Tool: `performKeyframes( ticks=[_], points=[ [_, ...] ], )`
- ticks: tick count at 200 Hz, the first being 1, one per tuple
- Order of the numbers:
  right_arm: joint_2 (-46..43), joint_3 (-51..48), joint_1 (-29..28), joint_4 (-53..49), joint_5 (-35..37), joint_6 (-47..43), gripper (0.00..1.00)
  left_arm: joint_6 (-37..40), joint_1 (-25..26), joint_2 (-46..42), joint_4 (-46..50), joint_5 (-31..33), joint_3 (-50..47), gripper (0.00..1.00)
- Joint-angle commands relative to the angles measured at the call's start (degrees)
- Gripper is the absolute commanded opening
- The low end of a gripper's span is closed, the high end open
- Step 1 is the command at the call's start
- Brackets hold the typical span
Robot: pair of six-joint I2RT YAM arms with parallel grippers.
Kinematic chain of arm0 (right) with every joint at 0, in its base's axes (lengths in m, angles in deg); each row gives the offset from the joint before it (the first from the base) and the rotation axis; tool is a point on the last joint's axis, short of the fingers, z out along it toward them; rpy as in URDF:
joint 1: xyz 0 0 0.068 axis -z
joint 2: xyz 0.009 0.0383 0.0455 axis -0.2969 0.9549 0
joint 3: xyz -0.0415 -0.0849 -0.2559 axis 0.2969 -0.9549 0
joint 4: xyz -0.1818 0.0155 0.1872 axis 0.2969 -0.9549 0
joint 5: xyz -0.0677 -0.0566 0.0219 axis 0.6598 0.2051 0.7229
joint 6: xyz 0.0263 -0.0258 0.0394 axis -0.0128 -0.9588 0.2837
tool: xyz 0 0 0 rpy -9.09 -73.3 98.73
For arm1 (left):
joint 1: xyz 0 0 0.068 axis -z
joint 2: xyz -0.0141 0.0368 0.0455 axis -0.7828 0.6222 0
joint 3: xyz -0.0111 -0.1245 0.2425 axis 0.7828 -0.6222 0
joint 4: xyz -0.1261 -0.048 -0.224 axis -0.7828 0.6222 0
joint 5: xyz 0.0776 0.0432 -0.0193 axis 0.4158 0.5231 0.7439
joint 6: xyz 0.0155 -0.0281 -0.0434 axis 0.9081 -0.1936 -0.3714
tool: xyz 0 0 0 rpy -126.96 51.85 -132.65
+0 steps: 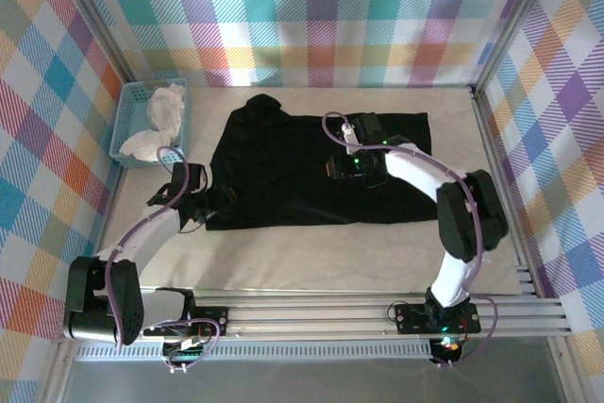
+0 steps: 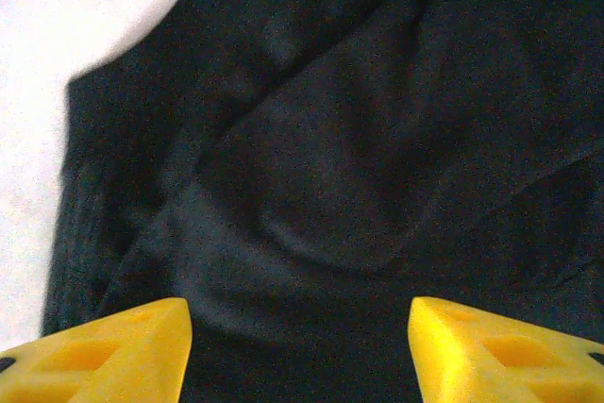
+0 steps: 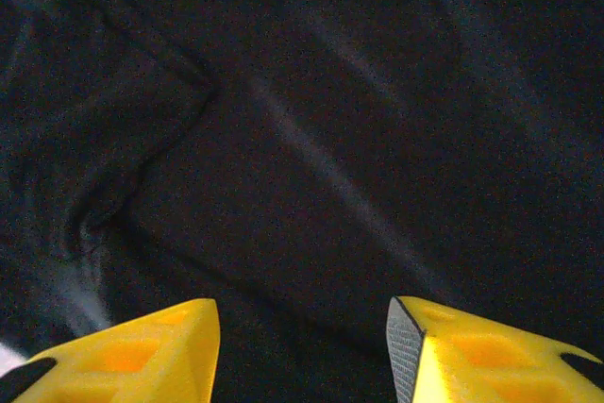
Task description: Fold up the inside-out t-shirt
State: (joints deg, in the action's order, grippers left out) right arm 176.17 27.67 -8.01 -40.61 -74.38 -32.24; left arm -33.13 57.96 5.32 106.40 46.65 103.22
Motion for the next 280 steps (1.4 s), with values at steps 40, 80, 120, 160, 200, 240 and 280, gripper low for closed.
performKeyframes(
  ticks=[40,80,120,160,200,240,280],
  points=[
    [0.02,-0.68,-0.08,-2.35,-1.81,-1.28,0.5,10.65,3.93,25.2,-5.79,3.62,21.32,0.62],
    [-1.73,-2.96,0.01,-1.51,-1.64,-1.13,0.5,13.84,4.46,39.44,0.28,6.77,35.15,0.52],
    [-2.9,-4.6,-0.03,-2.09,-0.17,-1.63,0.5,15.04,4.46,45.43,3.25,6.42,41.92,0.32],
    [-2.91,-5.04,-0.03,-2.54,0.36,-1.96,0.5,15.73,4.37,44.08,4.91,9.14,42.82,0.14],
    [-3.28,-5.22,-0.03,-3.4,1.16,-2.56,0.5,16.87,4.37,41.3,5.95,11.7,43.19,0.07],
    [-2.94,-5.55,-0.01,-3.97,1.81,-2.94,0.51,17.43,4.29,39.39,6.02,15.34,42.61,0.08],
    [-2.51,-5.53,0.06,-4.61,3.03,-3.11,0.51,17.33,3.61,40.59,3.66,16.17,42.68,0.08]
  ],
)
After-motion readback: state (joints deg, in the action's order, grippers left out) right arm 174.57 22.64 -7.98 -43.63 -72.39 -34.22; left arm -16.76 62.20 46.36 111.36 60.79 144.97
